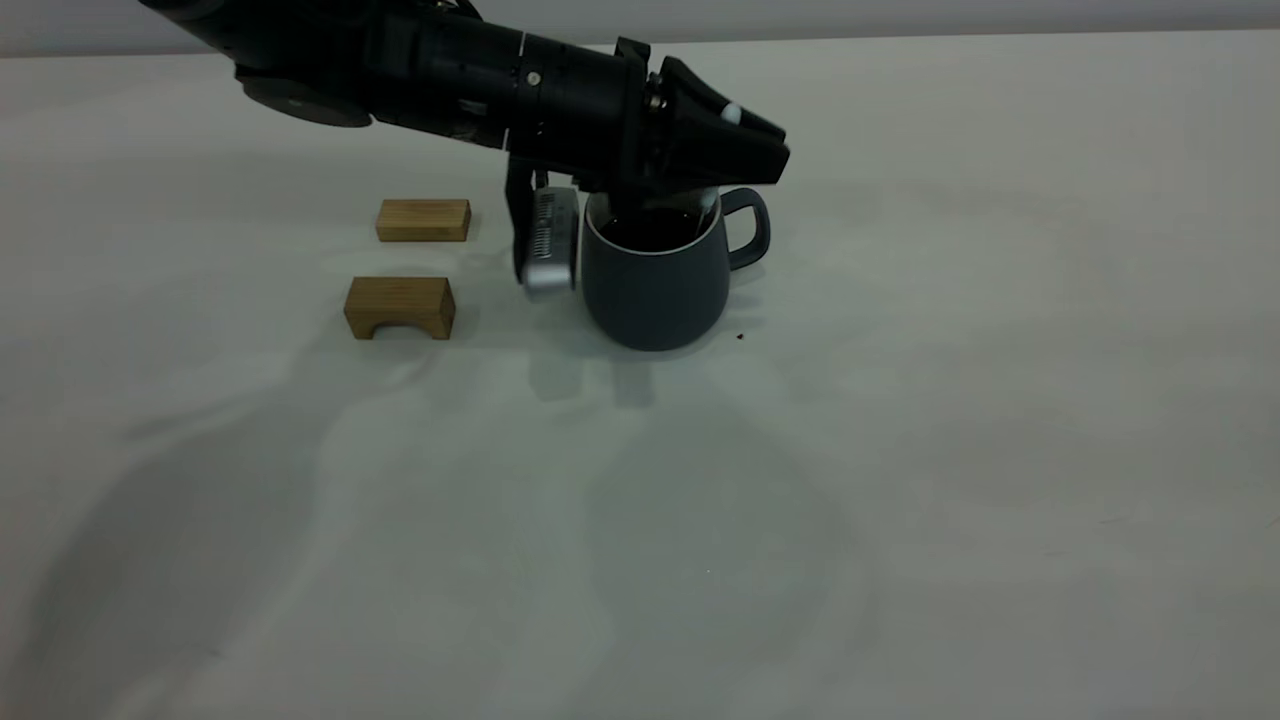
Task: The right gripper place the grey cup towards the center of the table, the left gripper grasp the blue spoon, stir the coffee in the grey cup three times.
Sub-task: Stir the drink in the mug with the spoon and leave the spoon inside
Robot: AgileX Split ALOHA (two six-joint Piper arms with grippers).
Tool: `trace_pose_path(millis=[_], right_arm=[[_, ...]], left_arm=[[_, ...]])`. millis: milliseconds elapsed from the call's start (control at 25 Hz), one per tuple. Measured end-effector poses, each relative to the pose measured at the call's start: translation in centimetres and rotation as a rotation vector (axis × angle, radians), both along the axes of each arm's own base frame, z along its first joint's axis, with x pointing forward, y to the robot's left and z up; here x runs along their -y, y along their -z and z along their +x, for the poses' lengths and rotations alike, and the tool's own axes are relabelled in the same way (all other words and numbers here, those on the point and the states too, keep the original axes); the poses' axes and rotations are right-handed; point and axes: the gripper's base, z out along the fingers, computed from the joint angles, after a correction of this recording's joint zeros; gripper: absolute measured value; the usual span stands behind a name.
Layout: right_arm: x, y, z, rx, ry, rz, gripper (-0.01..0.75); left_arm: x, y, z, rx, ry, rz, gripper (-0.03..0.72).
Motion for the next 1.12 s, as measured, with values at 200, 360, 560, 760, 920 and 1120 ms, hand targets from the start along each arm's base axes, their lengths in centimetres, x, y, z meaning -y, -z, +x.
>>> trace_pose_path(millis=[200,360,560,760,920,1120], right_arm=[[0.0,0.0,0.0,0.0,0.0,0.0,0.497],[0.0,0.0,0.0,0.0,0.0,0.0,0.497],[0.0,0.0,0.0,0.0,0.0,0.0,0.497],[0.0,0.0,0.0,0.0,0.0,0.0,0.497],[0.0,0.0,0.0,0.0,0.0,0.0,0.497],[0.0,0.0,0.0,0.0,0.0,0.0,0.497]], left_arm=[[-1.9,0.1,0.3,0.002,0.034,0.008,0.134],[-3.0,0.1,1.0,0.002,-0.016,0.009,0.134],[-2.6,-0.2,2.0,-0.009,-0.149,-0.023,0.134],[-0.7,0.3,1.3,-0.014,-0.134,-0.001,0.134],[0.4,0.5,0.6,-0.019,-0.097,-0.006,0.134],[0.0,0.1,0.4,-0.027,-0.061,-0.051,0.134]])
